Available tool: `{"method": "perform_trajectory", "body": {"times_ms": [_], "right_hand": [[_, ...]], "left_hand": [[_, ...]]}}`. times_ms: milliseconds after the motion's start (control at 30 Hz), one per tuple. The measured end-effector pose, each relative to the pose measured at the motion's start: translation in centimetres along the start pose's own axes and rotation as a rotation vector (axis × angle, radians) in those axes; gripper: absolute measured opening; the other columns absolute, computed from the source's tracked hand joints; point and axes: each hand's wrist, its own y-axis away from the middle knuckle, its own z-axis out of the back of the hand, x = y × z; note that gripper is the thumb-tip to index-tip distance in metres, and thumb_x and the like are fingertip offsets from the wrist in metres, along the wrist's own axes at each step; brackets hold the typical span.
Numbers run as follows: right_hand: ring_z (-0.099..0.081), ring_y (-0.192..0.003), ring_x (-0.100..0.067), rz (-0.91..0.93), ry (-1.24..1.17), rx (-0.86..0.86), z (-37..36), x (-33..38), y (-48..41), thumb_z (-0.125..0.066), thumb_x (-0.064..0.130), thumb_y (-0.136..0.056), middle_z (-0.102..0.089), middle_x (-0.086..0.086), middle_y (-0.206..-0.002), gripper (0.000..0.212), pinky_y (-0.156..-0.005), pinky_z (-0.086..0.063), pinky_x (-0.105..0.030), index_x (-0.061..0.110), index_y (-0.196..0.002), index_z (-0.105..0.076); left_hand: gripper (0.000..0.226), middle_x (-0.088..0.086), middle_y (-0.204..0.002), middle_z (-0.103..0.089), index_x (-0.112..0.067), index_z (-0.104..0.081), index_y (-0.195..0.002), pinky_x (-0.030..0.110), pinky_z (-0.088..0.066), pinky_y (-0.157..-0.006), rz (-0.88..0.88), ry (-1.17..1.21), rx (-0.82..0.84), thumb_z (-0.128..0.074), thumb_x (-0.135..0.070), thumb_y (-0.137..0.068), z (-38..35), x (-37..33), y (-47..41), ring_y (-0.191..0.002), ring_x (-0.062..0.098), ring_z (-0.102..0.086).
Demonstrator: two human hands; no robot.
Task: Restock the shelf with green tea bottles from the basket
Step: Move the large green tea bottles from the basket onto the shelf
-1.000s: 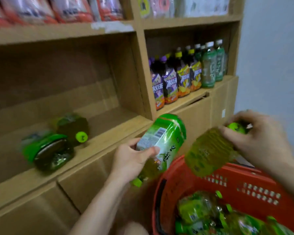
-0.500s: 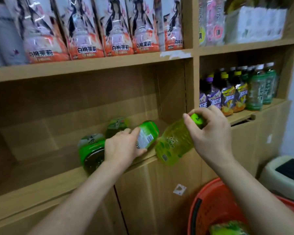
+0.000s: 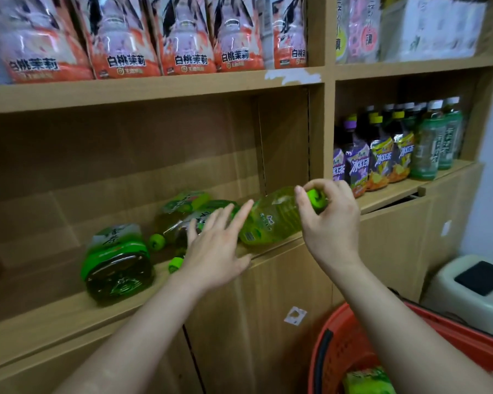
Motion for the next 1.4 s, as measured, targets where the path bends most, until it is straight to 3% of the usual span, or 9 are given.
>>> {"method": "perform_trajectory", "body": {"times_ms": [200,333,433,567,700,867,1000,1233,1400], "right_hand": [[-0.054,-0.08,-0.014,-0.196,0.08,0.227,-0.4,-3.1,4.6,-0.072,0.018,-0.081,-0.05,0.0,-0.089,0.023,-0.074,-0.033,-0.009,0.015,-0.104,-0.071],[-0.057,-0.111,-0.02,-0.108,0.163,0.595,-1.8,-2.4,5.3,-0.064,0.014,-0.085,-0.061,-0.002,-0.121,0.051,-0.095,-0.041,-0.024,0.024,-0.134,-0.052],[-0.048,-0.129,-0.019,-0.118,0.15,0.787,-0.4,-2.6,5.7,-0.063,0.018,-0.086,-0.051,0.0,-0.141,0.063,-0.105,-0.036,-0.027,0.027,-0.143,-0.038],[-0.062,-0.102,-0.009,-0.232,0.187,0.728,6.6,-5.3,6.6,-0.063,0.018,-0.087,-0.066,0.005,-0.114,0.045,-0.093,-0.048,-0.028,0.026,-0.13,-0.054],[-0.065,-0.081,-0.011,-0.361,0.419,0.707,15.7,-9.1,8.2,-0.066,0.017,-0.086,-0.071,0.004,-0.092,0.024,-0.08,-0.047,-0.024,0.021,-0.109,-0.068],[-0.064,-0.084,-0.017,-0.564,0.62,0.664,24.5,-14.0,12.5,-0.067,0.014,-0.084,-0.072,-0.004,-0.092,0.021,-0.078,-0.043,-0.023,0.016,-0.105,-0.07],[-0.066,-0.089,-0.022,-0.745,0.675,0.627,28.6,-17.3,16.2,-0.067,0.016,-0.084,-0.07,-0.006,-0.092,0.025,-0.081,-0.045,-0.025,0.015,-0.109,-0.069],[-0.055,-0.119,-0.026,-0.99,0.763,0.82,31.3,-22.1,20.9,-0.067,0.035,-0.084,-0.061,-0.01,-0.127,0.053,-0.097,-0.04,-0.029,0.017,-0.131,-0.052],[-0.046,-0.125,-0.038,-1.198,0.93,0.796,33.3,-24.7,23.5,-0.064,0.046,-0.082,-0.046,-0.021,-0.138,0.078,-0.105,-0.036,-0.038,0.023,-0.146,-0.028]], "left_hand": [[0.067,-0.004,-0.159,-0.012,-0.045,-0.019,-0.145,0.045,-0.027,-0.114,-0.194,0.19,0.001,-0.051,-0.027,-0.089,-1.9,-2.4,-2.2,-0.145,0.018,-0.013],[0.062,0.003,-0.159,-0.01,-0.038,-0.012,-0.148,0.045,-0.036,-0.104,-0.016,-0.006,0.066,-0.043,-0.031,-0.094,-3.1,-2.3,-2.4,-0.142,0.028,-0.024],[0.062,0.01,-0.157,-0.016,-0.027,-0.012,-0.15,0.046,-0.035,-0.104,0.091,-0.033,0.11,-0.04,-0.031,-0.095,-2.9,-2.5,-2.6,-0.14,0.032,-0.027],[0.045,0.005,-0.145,-0.041,-0.017,-0.044,-0.139,0.039,-0.038,-0.102,-0.012,0.196,-0.111,-0.041,-0.02,-0.094,-3.3,-4.5,-1.3,-0.13,0.023,-0.041],[0.029,0.001,-0.103,-0.066,-0.015,-0.07,-0.101,0.032,-0.046,-0.085,-0.207,0.451,-0.283,-0.048,-0.016,-0.083,-5.5,-9.2,0.9,-0.097,0.021,-0.06],[0.022,0.0,-0.094,-0.068,-0.015,-0.072,-0.091,0.023,-0.043,-0.083,-0.391,0.634,0.033,-0.052,-0.015,-0.082,-12.0,-18.1,3.8,-0.09,0.017,-0.062],[0.025,-0.003,-0.106,-0.064,-0.017,-0.07,-0.102,0.037,-0.047,-0.09,-0.527,0.582,0.277,-0.05,-0.021,-0.088,-17.3,-23.8,5.6,-0.102,0.018,-0.058],[0.029,-0.002,-0.122,-0.063,-0.025,-0.063,-0.118,0.031,-0.045,-0.092,-0.498,0.481,0.726,-0.054,-0.031,-0.091,-24.4,-29.0,6.7,-0.112,0.018,-0.058],[0.07,0.002,-0.151,-0.036,-0.024,-0.034,-0.145,0.038,-0.033,-0.109,-0.715,0.379,1.029,-0.061,-0.051,-0.085,-27.7,-34.7,9.1,-0.136,0.024,-0.035]]}}
